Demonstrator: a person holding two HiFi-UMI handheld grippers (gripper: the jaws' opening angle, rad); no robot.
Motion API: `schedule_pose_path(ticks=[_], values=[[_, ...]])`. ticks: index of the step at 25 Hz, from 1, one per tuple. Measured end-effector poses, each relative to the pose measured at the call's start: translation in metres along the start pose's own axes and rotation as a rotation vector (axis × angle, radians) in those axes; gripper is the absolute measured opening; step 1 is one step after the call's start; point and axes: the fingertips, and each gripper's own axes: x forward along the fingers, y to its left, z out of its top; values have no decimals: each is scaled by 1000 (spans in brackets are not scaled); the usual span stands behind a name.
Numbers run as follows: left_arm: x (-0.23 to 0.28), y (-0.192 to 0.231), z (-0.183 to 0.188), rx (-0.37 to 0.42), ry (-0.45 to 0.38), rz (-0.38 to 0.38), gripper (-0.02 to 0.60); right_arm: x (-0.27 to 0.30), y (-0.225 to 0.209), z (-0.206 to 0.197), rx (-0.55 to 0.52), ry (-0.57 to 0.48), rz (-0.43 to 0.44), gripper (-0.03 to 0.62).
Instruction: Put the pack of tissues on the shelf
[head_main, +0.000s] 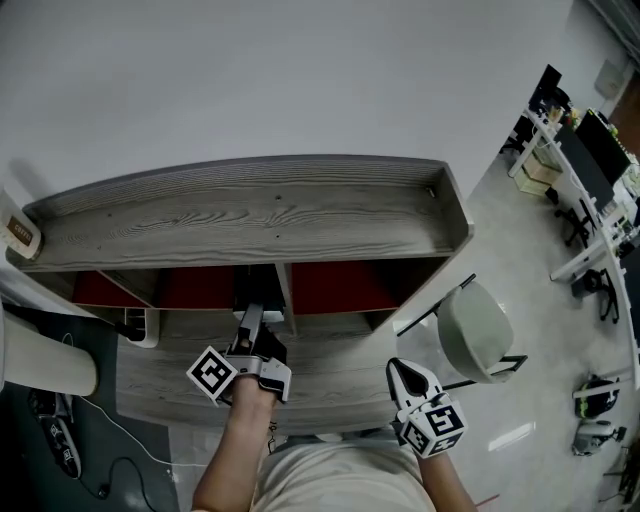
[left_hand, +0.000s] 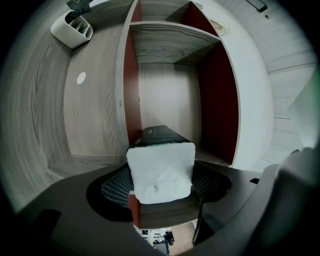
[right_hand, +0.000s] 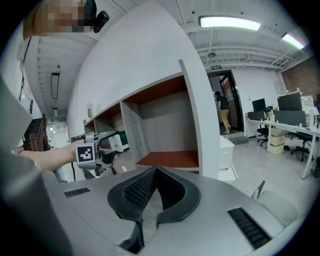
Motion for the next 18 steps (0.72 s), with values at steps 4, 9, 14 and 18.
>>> schedule_pose_path(ticks=[4, 9, 14, 18], values=[[0, 0, 0, 19, 5, 0, 360, -1, 0, 1, -2, -1, -2, 28], [-2, -4, -2, 47, 28, -12, 399, 2, 6, 2, -8, 0, 19, 28], [-12, -3, -4, 76, 40, -1, 432, 8, 13, 1, -14, 6, 49, 28], [-25, -7, -9, 99, 77, -16, 440, 15, 20, 1, -14, 8, 88, 28]])
